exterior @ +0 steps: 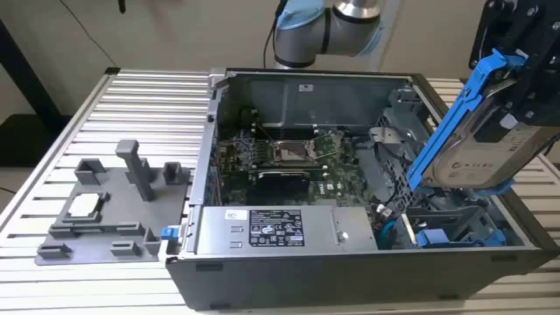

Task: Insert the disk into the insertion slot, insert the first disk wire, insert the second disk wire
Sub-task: 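Insert the disk into the insertion slot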

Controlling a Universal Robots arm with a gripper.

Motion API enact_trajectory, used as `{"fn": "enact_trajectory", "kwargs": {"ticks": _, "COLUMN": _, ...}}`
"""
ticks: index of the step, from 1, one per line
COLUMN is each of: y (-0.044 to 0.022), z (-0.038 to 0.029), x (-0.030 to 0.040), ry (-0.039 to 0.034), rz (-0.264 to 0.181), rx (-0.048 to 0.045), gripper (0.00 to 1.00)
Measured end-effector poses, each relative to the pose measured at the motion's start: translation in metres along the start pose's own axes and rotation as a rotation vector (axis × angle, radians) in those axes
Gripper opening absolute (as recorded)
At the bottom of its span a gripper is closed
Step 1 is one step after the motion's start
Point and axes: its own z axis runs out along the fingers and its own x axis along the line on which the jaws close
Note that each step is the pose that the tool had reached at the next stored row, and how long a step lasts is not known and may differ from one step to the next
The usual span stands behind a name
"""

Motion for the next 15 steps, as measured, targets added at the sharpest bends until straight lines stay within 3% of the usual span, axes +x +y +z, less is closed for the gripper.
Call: {"fn": "enact_trajectory", "kwargs": {"ticks": 15, "y": 0.0000, "z": 0.0000, "x": 0.0000, "ry": 0.0021, "rz": 0.000, "rx": 0.0001, "gripper": 0.33}}
